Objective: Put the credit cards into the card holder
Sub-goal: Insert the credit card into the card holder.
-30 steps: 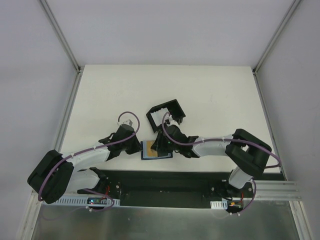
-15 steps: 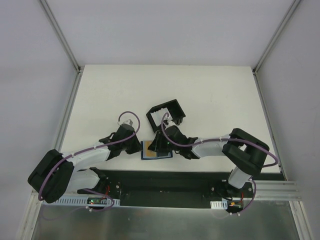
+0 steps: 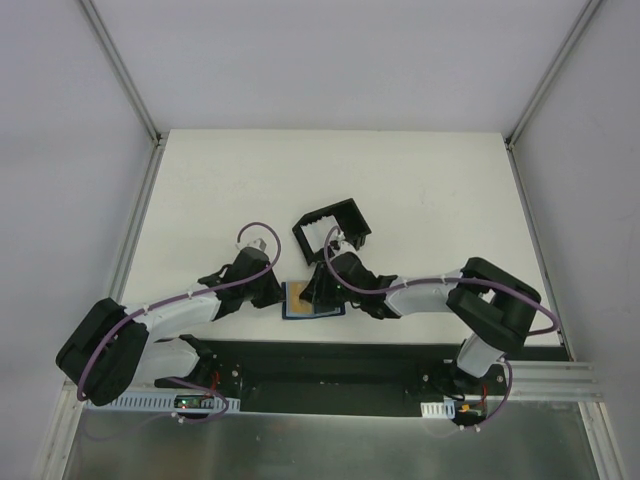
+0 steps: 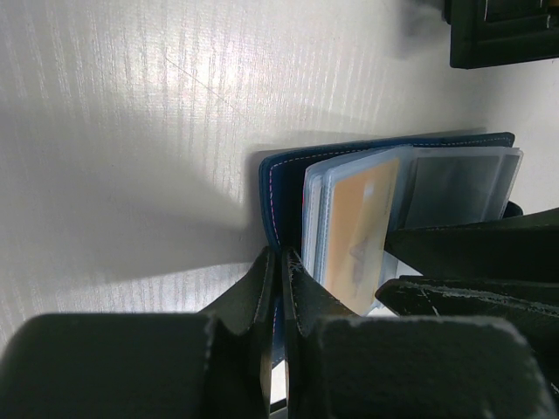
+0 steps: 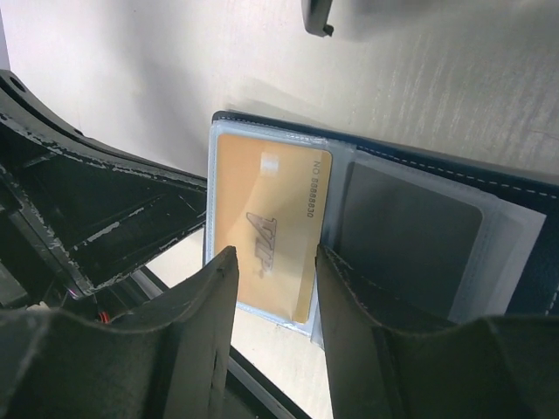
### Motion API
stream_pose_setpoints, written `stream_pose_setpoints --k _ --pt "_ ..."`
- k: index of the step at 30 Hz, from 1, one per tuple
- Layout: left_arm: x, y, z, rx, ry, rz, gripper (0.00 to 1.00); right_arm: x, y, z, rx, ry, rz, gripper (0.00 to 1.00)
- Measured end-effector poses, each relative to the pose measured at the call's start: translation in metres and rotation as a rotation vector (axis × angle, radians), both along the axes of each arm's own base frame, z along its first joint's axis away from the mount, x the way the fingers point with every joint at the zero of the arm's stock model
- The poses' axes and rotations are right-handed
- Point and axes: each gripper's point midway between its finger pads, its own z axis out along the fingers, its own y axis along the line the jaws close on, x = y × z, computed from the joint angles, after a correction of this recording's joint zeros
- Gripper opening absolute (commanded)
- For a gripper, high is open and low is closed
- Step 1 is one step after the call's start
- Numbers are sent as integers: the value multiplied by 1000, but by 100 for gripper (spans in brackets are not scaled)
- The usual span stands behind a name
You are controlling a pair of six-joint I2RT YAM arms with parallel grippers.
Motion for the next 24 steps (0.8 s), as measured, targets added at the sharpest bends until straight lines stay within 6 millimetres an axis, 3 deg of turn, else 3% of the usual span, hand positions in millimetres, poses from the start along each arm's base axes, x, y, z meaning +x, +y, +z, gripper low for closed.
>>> stream_pose_setpoints --k 13,19,21,24 --pt "-1 -2 1 -5 4 -12 0 -3 7 1 3 4 44 42" --pt "-1 -2 1 -3 3 -15 0 -1 3 4 6 -17 61 50" --pt "0 -2 2 -4 3 -16 0 1 -4 16 11 -49 74 54" --pt "-1 -2 3 -5 0 -21 0 18 -17 52 20 -131 86 62"
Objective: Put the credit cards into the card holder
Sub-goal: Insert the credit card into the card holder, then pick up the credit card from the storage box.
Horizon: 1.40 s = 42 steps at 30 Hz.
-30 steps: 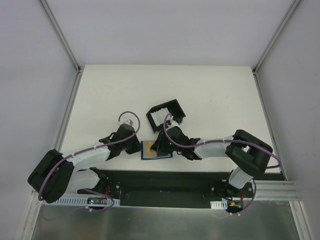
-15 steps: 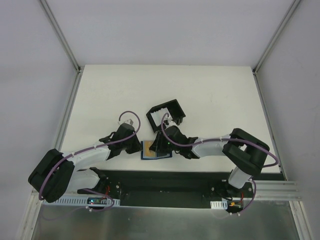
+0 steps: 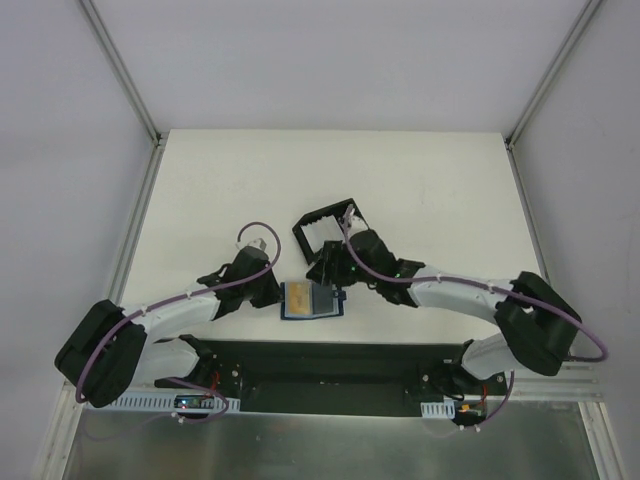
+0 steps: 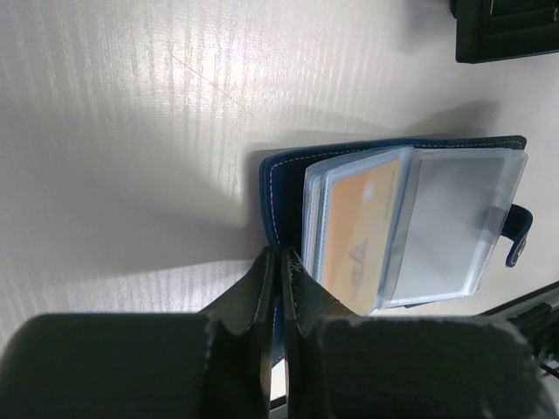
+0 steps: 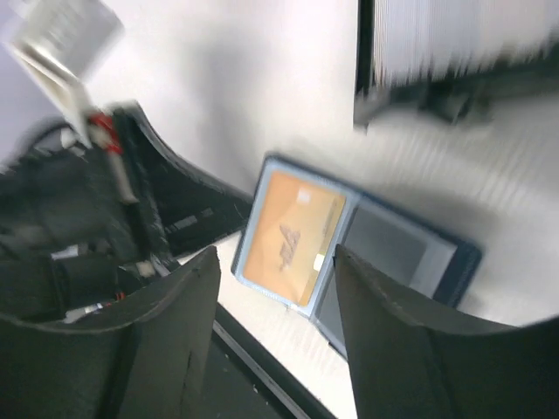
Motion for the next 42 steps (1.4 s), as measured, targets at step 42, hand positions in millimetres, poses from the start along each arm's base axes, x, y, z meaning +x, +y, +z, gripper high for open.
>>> stream_pose_setpoints --k 42 --pt "-4 5 6 47 10 -45 0 165 -36 -20 -378 88 161 86"
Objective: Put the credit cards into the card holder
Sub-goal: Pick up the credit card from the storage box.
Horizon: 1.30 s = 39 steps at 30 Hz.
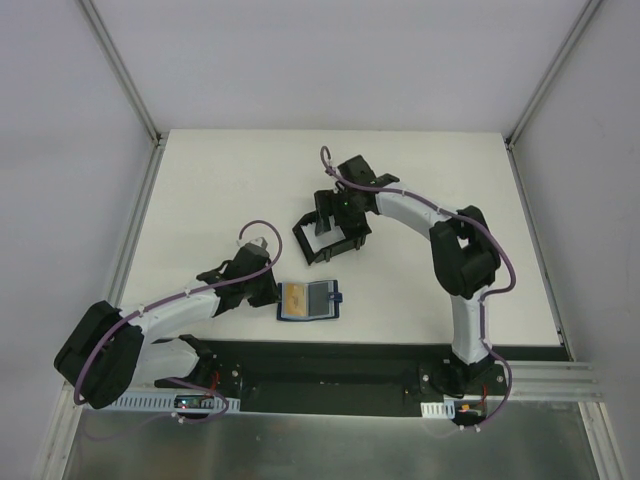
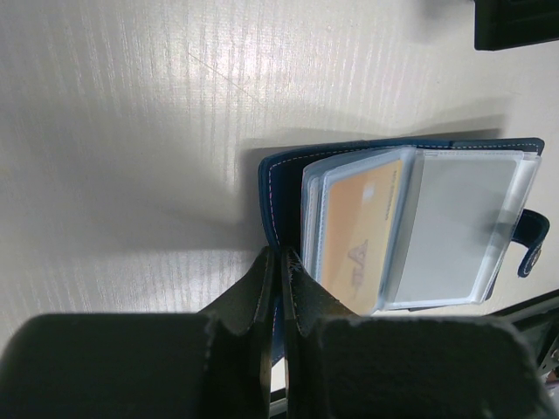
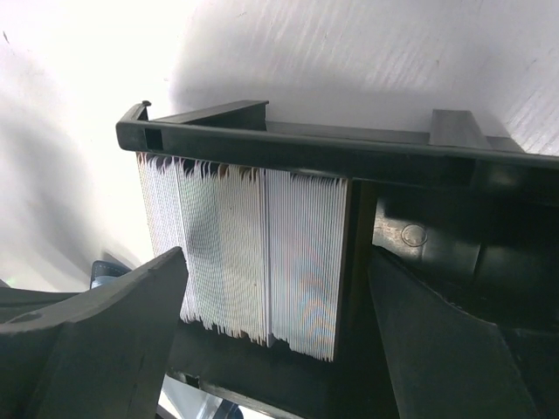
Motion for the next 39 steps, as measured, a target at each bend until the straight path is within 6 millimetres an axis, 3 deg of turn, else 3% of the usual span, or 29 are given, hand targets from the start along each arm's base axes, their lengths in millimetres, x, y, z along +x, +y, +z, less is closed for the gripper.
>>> stream_pose_setpoints --k 11,39 --pt "1 0 0 8 -1 -10 0 -4 -3 -3 30 42 10 69" --pt "2 -1 1 11 1 -13 0 1 -8 18 176 63 -35 41"
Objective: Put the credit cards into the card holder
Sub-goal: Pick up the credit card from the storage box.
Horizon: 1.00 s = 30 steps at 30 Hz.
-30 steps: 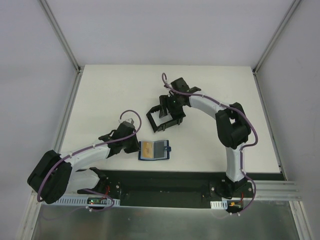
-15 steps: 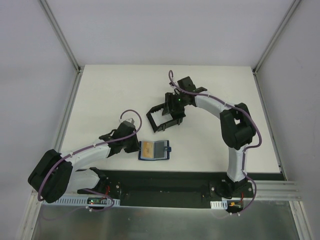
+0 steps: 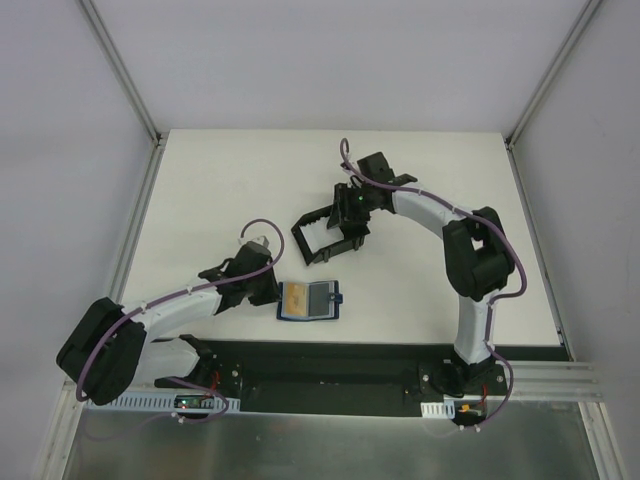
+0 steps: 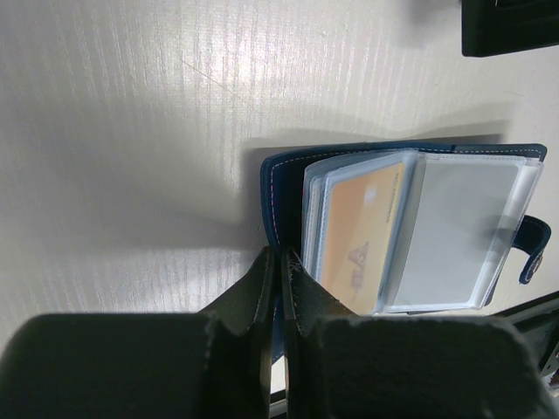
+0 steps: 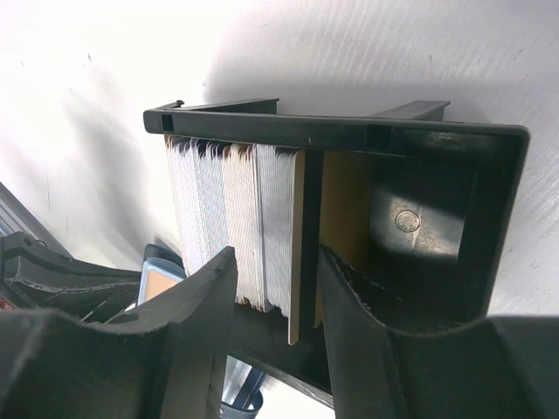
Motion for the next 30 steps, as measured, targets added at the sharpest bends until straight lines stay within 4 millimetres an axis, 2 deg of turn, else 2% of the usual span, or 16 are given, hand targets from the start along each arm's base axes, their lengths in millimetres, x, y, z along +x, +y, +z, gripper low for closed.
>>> stream_pose_setpoints --k 6,9,14,19,26,30 --pt "1 -1 0 3 4 -1 0 0 -2 -3 -5 0 -6 29" --pt "2 -1 0 3 4 -1 0 0 -4 -4 -13 -4 -11 20" --pt "1 -1 -1 3 5 -1 0 3 -8 -3 -34 -27 -24 13" --pt "1 -1 -1 3 6 -1 0 9 -15 1 -76 -76 -34 2" --pt "1 -1 -1 3 6 -1 0 12 -21 7 -183 -171 -7 0" --pt "1 -1 -1 3 6 -1 0 8 -20 29 -230 -266 11 0"
